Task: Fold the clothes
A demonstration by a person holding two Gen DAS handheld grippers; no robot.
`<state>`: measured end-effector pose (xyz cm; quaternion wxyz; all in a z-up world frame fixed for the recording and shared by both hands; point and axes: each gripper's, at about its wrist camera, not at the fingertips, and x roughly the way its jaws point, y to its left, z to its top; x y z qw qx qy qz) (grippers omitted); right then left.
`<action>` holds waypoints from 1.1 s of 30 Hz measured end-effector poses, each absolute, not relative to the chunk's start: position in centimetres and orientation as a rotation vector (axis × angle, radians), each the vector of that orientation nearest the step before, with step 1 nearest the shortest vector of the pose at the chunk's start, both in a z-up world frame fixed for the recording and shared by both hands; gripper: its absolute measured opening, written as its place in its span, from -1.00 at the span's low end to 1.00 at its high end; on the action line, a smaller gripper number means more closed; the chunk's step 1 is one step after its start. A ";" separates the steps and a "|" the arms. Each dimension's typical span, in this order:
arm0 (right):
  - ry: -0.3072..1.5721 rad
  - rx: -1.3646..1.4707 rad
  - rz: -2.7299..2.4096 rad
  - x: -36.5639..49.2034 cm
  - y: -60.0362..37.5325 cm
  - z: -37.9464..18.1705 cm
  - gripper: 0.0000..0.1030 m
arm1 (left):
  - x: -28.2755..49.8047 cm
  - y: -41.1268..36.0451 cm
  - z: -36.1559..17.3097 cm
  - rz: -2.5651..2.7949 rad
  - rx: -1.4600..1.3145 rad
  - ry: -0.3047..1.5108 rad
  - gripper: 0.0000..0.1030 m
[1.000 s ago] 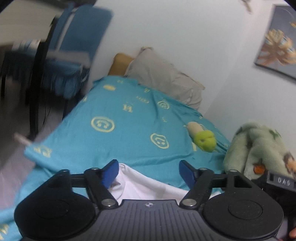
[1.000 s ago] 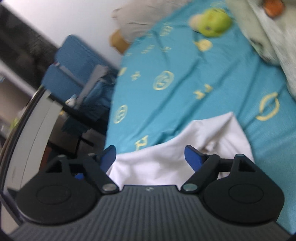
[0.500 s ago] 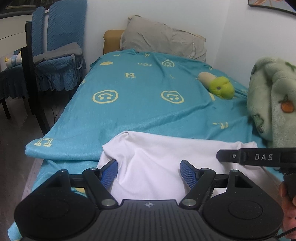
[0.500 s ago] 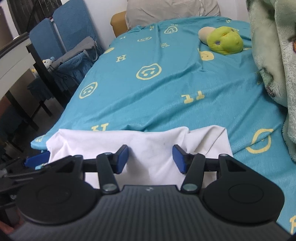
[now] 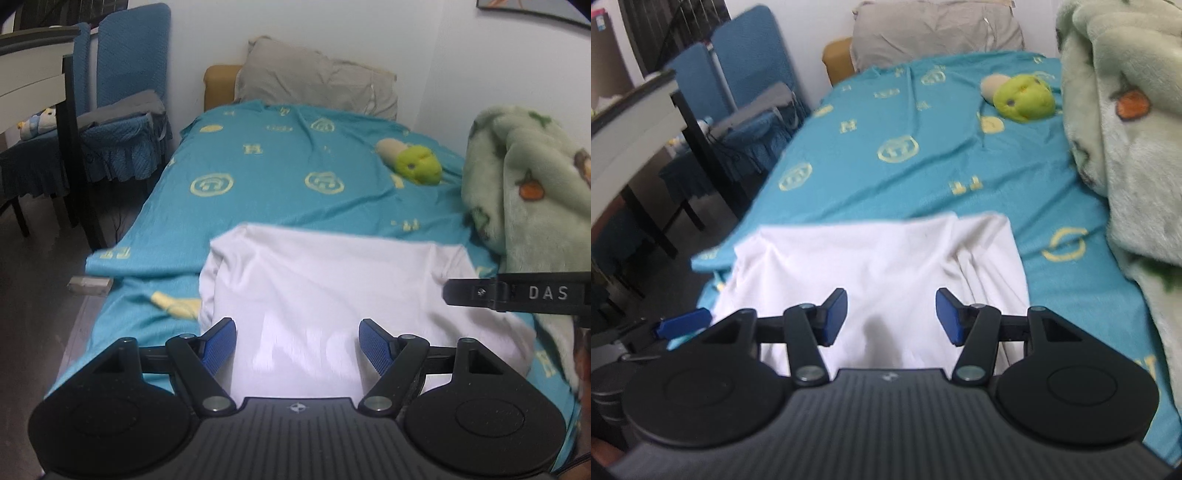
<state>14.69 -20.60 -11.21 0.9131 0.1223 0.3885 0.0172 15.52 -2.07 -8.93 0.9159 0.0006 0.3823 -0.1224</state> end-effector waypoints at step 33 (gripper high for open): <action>0.948 0.394 0.028 15.7 -22.7 -14.6 0.06 | 13.4 4.7 -14.5 -0.082 -0.963 1.083 0.64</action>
